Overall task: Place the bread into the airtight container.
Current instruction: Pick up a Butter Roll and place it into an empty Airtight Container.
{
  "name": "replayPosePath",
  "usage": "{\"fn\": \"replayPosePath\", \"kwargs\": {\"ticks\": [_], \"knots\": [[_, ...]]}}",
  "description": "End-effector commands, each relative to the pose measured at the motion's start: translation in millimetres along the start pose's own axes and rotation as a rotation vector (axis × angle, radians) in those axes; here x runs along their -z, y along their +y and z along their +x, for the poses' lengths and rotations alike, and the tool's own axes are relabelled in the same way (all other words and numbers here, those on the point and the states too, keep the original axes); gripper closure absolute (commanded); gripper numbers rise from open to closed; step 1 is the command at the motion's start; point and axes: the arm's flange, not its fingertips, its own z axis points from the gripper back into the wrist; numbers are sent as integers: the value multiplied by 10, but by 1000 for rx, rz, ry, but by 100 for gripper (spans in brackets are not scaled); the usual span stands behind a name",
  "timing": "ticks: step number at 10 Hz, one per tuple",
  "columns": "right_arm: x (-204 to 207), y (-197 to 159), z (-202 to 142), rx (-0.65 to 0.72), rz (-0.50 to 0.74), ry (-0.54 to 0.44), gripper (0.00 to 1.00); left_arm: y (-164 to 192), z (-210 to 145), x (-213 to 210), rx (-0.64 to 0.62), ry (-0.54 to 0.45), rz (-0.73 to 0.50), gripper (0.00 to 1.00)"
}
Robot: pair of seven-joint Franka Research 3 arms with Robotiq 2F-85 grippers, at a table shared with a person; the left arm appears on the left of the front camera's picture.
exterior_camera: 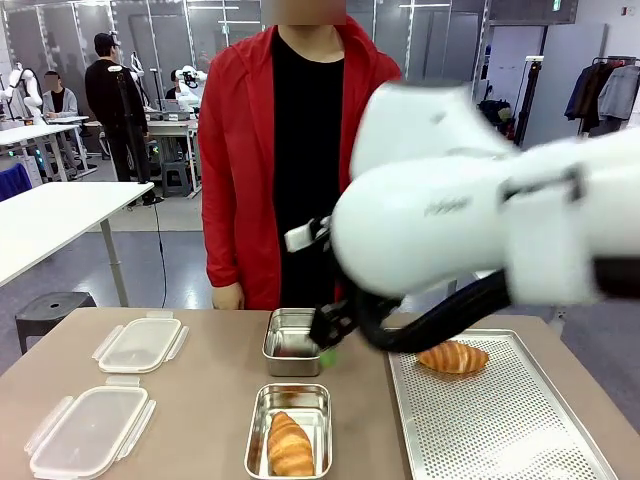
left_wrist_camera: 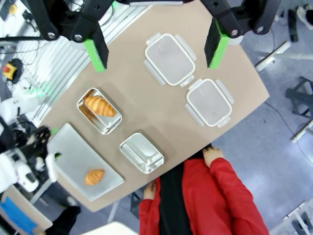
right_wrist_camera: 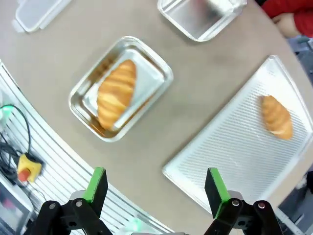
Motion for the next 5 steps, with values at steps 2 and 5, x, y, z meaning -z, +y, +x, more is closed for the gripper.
{"fn": "replayPosePath", "kwargs": {"ticks": [2,5], "knots": [[-459,-660,-541,-145,-6,-74,0,-17,0,-8,8,-5,-11,0],[-656,-1466,-947,-271,36,-140,0,-17,0,-8,8,-5,-11,0]]}}
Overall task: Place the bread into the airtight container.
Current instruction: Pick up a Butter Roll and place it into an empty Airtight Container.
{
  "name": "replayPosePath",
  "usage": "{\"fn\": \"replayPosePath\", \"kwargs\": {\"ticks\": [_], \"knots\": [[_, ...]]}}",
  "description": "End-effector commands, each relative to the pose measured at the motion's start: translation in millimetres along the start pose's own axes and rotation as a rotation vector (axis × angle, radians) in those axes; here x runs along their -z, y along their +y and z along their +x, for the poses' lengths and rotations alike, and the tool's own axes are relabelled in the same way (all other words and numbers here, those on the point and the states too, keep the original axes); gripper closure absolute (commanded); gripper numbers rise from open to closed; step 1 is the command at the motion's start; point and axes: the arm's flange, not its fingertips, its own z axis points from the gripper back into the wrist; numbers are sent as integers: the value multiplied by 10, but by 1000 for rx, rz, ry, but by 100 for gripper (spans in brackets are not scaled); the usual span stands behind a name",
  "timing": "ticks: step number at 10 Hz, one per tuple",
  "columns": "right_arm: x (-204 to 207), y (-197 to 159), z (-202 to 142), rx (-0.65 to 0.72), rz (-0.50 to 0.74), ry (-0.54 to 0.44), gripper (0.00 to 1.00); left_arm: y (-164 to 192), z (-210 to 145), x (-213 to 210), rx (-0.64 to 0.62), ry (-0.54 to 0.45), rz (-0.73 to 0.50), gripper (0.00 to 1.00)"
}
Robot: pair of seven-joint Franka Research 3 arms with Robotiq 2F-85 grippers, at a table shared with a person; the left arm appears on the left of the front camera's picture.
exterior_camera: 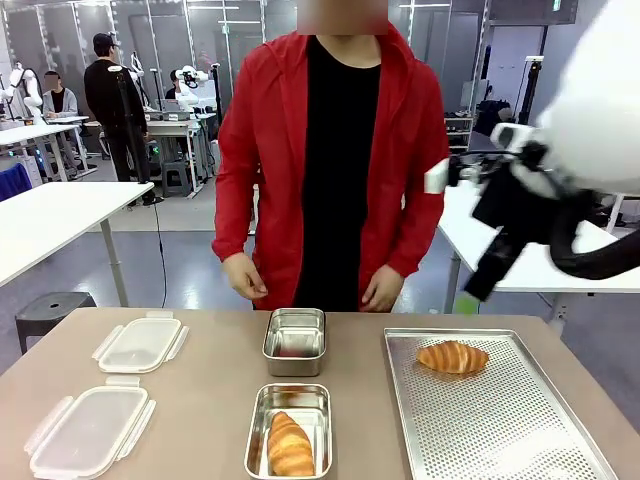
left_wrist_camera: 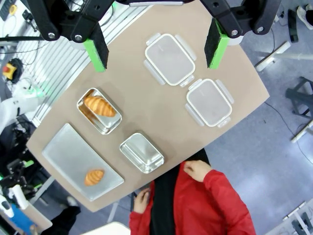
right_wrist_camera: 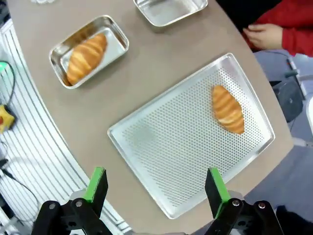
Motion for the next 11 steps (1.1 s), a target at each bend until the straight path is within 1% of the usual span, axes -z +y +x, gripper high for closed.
{"fn": "replayPosePath", "kwargs": {"ticks": [1,2,3,4,5,6,7,8,9,10,11], "knots": [[98,-384,-204,-69,14,-58,0,-18,1,-8,8,-6,-11,0],[293,-573,-207,-73,5,-75,0,-18,1,-8,8,-6,-11,0],[644,-758,-139,-71,11,-99,0,-18,1,-8,8,-6,-11,0],[1010,-821,6,-75,44,-160,0,-18,1,-8,8,-6,-11,0],[1144,-625,38,-127,-20,-156,0,-18,1,-8,8,-6,-11,0],[1139,-566,-18,-115,-42,-191,0,-18,1,-8,8,-6,-11,0],[676,-482,-419,-124,-68,-260,0,-18,1,-8,8,-6,-11,0],[95,-443,-943,-99,-118,-353,0,-18,1,-8,8,-6,-11,0],[-474,-447,-1484,-48,-162,-463,0,-18,1,-8,8,-6,-11,0],[-887,-450,-1971,29,-217,-522,0,-18,1,-8,8,-6,-11,0],[-1173,-478,-2430,119,-191,-599,0,-18,1,-8,8,-6,-11,0]]}}
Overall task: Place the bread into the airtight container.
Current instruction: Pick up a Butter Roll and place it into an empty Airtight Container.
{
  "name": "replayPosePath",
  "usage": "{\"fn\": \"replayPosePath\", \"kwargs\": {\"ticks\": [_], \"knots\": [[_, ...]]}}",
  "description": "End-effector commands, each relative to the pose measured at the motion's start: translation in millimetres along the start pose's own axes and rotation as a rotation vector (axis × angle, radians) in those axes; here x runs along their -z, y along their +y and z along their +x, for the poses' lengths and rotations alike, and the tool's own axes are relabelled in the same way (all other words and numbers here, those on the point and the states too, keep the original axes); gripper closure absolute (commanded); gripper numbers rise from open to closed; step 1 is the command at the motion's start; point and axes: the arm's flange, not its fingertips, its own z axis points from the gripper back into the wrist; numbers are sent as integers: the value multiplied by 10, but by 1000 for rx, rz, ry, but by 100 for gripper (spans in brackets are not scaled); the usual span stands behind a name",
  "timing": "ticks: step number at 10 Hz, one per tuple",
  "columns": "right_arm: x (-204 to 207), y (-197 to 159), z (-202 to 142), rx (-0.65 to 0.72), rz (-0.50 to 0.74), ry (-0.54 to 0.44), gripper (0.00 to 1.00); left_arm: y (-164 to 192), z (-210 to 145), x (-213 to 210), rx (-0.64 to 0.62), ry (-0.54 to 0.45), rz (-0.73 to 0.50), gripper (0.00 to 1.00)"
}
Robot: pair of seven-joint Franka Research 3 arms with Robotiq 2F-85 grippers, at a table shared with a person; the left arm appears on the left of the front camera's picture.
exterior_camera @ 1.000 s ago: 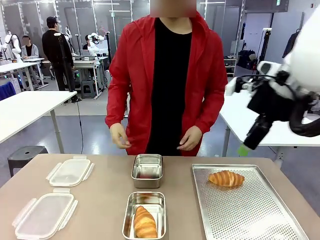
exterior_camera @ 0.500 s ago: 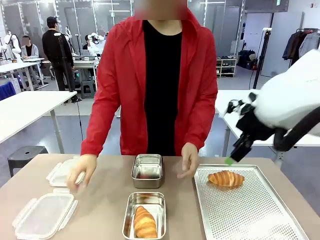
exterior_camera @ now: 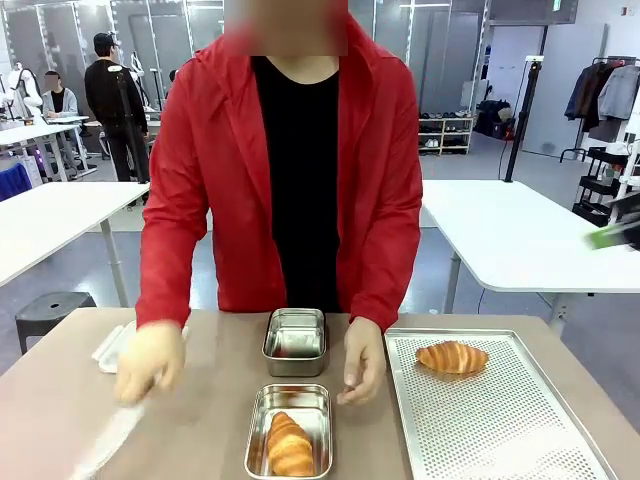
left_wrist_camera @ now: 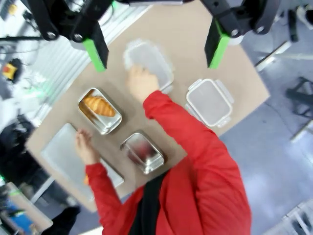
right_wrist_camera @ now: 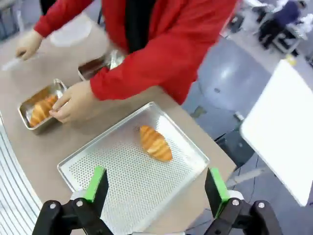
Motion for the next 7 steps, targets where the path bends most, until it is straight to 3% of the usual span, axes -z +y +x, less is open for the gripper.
{"fn": "replayPosePath", "kwargs": {"ticks": [1,4,5,7], "knots": [[-1027,-34,-932,163,-12,-79,0,-18,-1,-8,8,-6,-11,0],[-1005,-240,-1630,387,9,-89,0,-18,-1,-8,8,-6,-11,0],[-1310,-111,-1280,248,-23,-126,0,-18,-1,-8,8,-6,-11,0],[-1310,-111,-1280,248,-23,-126,0,-18,-1,-8,8,-6,-11,0]]}}
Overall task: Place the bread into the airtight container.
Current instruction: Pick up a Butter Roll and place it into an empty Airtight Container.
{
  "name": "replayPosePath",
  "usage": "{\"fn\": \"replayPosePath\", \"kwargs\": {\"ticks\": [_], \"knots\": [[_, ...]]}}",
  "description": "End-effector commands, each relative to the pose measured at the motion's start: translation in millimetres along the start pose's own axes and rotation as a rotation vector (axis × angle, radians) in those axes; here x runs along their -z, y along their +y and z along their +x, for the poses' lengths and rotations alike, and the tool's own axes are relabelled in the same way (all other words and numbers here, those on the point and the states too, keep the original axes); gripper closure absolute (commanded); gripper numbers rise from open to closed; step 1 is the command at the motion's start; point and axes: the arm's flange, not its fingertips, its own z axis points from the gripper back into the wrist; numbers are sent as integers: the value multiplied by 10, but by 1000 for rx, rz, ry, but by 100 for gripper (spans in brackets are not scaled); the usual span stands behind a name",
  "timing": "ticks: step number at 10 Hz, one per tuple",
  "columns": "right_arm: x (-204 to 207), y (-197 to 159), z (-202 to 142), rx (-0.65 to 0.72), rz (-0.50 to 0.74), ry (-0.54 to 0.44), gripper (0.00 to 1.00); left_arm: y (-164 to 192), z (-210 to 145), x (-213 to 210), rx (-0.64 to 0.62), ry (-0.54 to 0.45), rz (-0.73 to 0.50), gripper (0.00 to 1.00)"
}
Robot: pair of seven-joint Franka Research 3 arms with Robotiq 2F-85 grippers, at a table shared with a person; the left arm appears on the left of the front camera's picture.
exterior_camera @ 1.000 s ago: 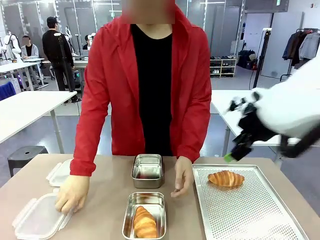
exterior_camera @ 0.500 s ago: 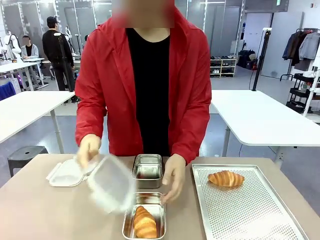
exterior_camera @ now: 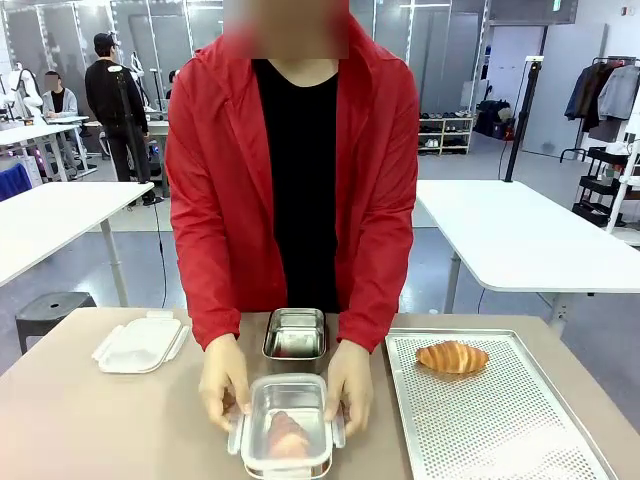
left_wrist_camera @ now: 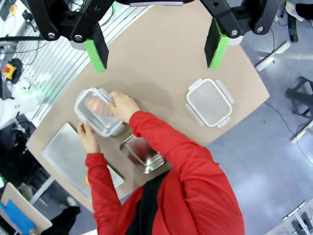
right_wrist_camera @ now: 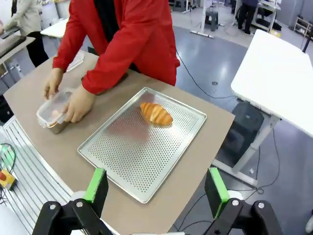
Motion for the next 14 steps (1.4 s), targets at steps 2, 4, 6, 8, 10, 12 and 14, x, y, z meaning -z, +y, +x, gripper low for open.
{"fn": "replayPosePath", "kwargs": {"ticks": [2,4,6,8,10,12,14], "knots": [[17,50,102,-32,-5,-13,0,-15,-2,-8,8,-6,-12,0],[17,50,102,-32,-5,-13,0,-15,-2,-8,8,-6,-12,0],[17,50,102,-32,-5,-13,0,-15,-2,-8,8,-6,-12,0],[17,50,102,-32,-5,-13,0,-15,-2,-8,8,-6,-12,0],[17,50,102,-32,-5,-13,0,-15,-2,-8,8,-6,-12,0],[17,50,102,-32,-5,-13,0,-15,-2,-8,8,-6,-12,0],[17,50,102,-32,-5,-13,0,-15,-2,-8,8,-6,-12,0]]}}
